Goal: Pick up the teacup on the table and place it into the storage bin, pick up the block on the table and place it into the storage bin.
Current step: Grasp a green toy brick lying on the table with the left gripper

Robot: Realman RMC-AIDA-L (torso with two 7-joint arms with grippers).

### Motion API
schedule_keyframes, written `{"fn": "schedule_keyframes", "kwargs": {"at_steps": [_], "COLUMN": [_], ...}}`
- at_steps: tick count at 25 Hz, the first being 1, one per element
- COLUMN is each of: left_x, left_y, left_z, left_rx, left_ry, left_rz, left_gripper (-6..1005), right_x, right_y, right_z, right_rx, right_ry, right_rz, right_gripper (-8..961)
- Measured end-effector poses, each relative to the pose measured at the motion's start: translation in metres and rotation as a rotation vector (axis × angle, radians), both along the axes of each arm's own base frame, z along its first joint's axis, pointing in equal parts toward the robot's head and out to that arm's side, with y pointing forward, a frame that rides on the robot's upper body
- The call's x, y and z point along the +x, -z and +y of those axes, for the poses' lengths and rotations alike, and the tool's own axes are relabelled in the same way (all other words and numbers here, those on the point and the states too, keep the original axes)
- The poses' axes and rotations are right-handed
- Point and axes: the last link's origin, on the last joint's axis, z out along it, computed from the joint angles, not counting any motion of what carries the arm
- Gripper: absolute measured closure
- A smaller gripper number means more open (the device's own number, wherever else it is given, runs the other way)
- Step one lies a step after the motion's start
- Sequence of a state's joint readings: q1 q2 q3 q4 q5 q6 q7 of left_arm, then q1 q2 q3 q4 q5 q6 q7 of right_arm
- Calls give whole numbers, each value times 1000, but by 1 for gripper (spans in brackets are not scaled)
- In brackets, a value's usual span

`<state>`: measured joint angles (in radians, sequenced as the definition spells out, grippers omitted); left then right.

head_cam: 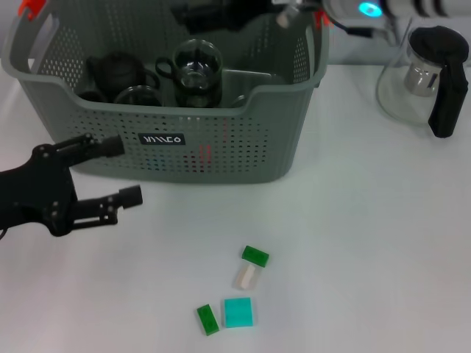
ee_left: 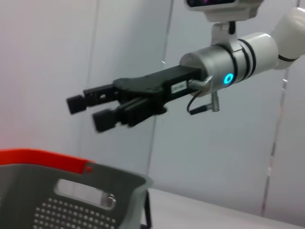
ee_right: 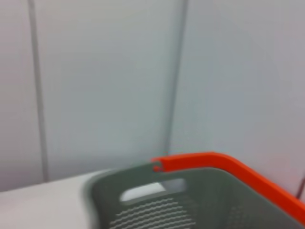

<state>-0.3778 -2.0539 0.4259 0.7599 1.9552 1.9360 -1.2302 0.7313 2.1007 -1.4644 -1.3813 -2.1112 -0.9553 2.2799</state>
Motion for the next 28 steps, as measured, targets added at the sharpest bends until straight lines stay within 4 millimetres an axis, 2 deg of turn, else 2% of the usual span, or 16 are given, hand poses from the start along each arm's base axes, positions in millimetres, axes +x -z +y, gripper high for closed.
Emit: {"fn": "schedule_keyframes", "kwargs": {"at_steps": [1,6,13,17,21,24,28], "left_x": [2,13,31,40,51,54,54], "left_y": [0,1,21,34,42,46,55], "left_z": [0,2,7,14,22,25,27], "left_rx": [-13,-93,-218,-264,-300,-325,-363], "left_ry": [11,74,204,226,206,192,153], "left_rz": [11,104,311,391,421,446,501], "left_gripper": [153,153,153,153,153,153,152], "right_x": [7,36,75,93,110,128,154], "right_y": [-4,-22,-49,-52,-46,-39,-42], "right_z": [-9,-43,-74,-84,-92,-95,-98], "right_rx": [-21,-133,-188,-190,-209,-212,-238], "right_ry": [-4,-14,-128,-200,-287,-309,-268], "right_rz": [14,94,320,389,422,413,355], "right_gripper": [13,17,23,26,26,26,26]}}
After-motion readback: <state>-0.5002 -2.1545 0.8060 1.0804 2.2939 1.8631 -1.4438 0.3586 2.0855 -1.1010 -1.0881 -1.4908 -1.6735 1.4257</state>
